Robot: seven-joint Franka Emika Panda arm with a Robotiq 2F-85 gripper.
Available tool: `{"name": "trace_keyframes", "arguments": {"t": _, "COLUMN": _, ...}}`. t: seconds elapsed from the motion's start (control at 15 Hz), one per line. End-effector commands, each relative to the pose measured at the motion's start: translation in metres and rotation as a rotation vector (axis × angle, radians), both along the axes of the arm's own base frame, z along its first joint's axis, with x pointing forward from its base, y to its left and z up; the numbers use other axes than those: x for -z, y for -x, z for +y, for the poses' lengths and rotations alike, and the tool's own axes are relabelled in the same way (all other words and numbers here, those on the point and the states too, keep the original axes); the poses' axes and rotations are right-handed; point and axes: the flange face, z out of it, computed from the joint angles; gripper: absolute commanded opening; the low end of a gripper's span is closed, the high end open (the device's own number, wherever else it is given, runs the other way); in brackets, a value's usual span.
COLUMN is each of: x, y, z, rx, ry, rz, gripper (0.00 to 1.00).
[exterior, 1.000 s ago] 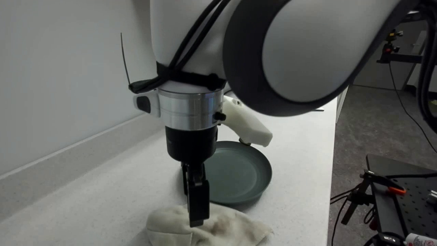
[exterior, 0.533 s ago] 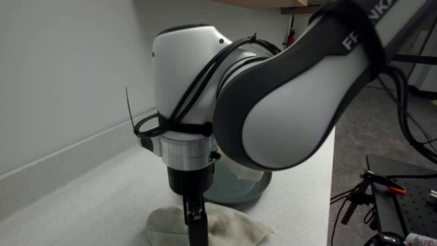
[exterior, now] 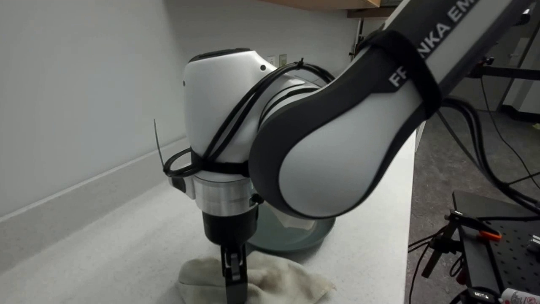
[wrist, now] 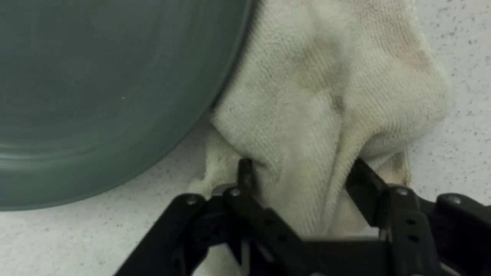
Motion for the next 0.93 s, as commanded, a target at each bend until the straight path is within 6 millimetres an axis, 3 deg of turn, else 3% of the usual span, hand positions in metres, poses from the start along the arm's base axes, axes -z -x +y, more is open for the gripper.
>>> {"name": "trace_keyframes", "arguments": {"t": 0.0, "x": -0.012, "y": -0.013, "z": -0.003, "rx": 0.048, "ry": -0.024, "rz": -0.051, "gripper": 0.35}}
{"name": "trace_keyframes", "arguments": {"t": 0.27, "x": -0.034, "y": -0.020, "z": -0.011, "rx": 0.111, "ry": -0.085, "rz": -0.116, "gripper": 0.04}}
{"name": "trace_keyframes", "arguments": {"t": 0.33, "x": -0.043, "y": -0.021, "z": -0.013, "rx": 0.118, "ry": -0.098, "rz": -0.140, "gripper": 0.01}}
{"name": "trace_keyframes", "arguments": {"t": 0.87, "x": -0.144, "y": 0.001, "z": -0.048, "rx": 0.131, "ry": -0.034, "rz": -0.246, "gripper": 0.02}}
